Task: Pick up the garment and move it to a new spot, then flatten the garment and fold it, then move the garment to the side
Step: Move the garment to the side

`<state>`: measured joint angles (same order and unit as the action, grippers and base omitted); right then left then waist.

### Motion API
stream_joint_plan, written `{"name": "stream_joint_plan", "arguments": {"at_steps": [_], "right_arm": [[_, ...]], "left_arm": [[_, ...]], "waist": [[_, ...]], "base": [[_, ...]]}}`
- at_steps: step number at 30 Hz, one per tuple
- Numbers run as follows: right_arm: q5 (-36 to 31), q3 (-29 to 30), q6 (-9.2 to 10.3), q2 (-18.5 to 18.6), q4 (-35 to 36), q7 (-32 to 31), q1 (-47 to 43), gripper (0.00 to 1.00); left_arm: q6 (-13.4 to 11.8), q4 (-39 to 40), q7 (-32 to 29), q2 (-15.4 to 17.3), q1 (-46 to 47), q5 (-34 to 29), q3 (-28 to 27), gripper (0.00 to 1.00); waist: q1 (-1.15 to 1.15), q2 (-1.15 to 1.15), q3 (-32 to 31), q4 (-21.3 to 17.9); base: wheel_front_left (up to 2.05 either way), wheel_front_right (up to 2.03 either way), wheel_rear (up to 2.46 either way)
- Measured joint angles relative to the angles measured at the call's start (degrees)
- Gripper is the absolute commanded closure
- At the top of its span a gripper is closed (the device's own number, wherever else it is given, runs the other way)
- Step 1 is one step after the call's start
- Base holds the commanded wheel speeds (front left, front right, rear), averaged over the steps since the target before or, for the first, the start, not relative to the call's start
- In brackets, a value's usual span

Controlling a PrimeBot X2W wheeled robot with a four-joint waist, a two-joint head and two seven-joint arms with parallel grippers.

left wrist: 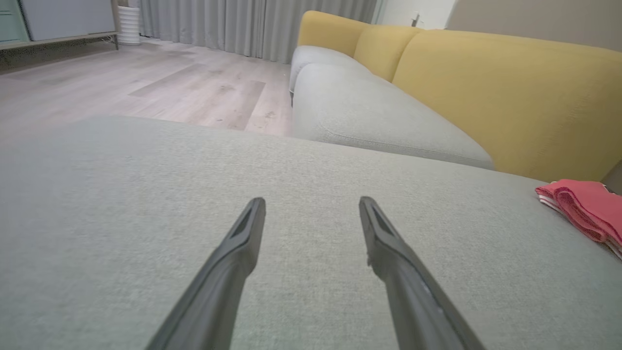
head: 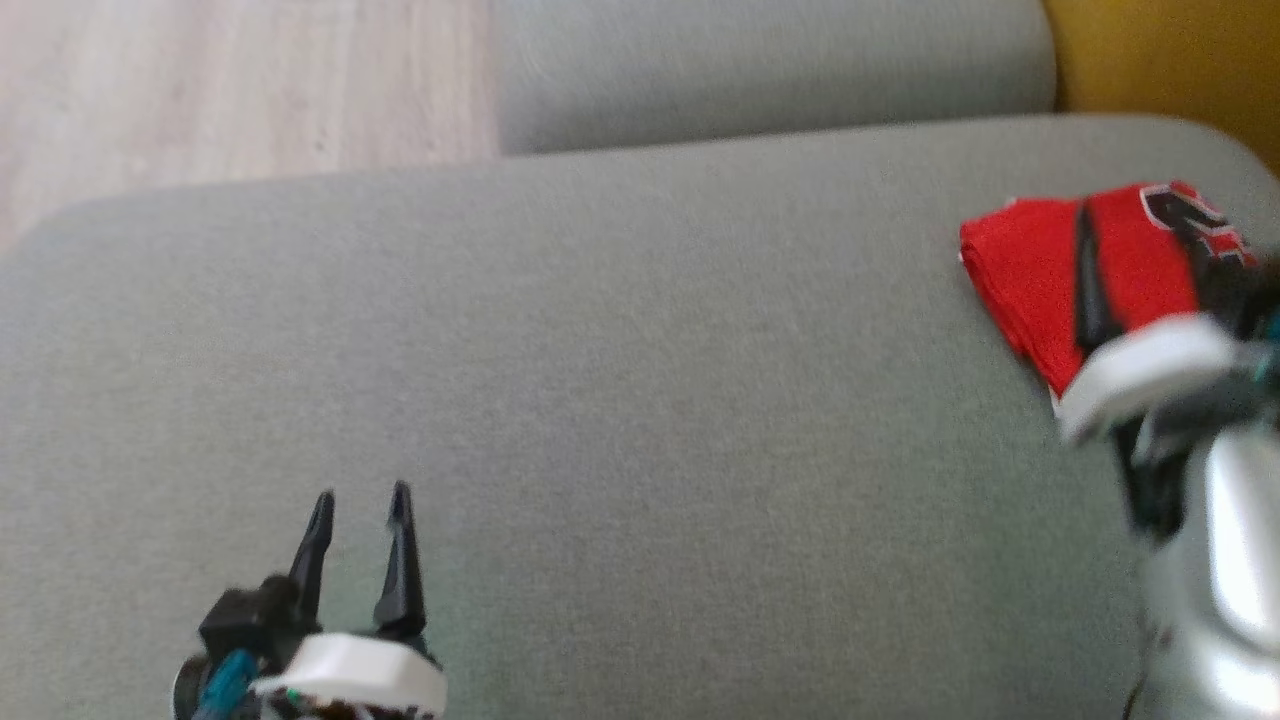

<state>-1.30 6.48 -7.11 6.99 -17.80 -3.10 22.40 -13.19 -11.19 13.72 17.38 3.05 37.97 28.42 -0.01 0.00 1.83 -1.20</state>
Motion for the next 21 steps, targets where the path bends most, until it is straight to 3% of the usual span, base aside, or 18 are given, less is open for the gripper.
{"name": "stream_joint_plan", "arguments": {"at_steps": [5, 9, 21], "right_arm": [[-0.1, 0.3, 0.01, -3.6, 5.4, 2.2, -12.0, 0.00], [-0.4, -0.8, 0.00, -4.3, 8.7, 3.9, -17.8, 0.00], [9.0, -7.8, 0.01, -4.4, 12.9, 7.7, -31.4, 0.00]], "left_arm": [[-1.0, 0.1, 0.0, 0.8, -3.0, 0.4, -0.6, 0.00], [-1.0, 0.4, 0.0, 0.9, -4.3, 0.4, -0.5, 0.00], [-2.7, 3.2, 0.0, 0.8, -8.2, 0.4, -0.1, 0.00]], "waist": [[0.00, 0.00, -3.1, 2.2], [0.00, 0.00, -4.1, 3.5], [0.01, 0.00, -5.4, 5.9]], "base": [[0.00, 0.00, 0.00], [0.00, 0.00, 0.00], [0.00, 0.00, 0.00]]}}
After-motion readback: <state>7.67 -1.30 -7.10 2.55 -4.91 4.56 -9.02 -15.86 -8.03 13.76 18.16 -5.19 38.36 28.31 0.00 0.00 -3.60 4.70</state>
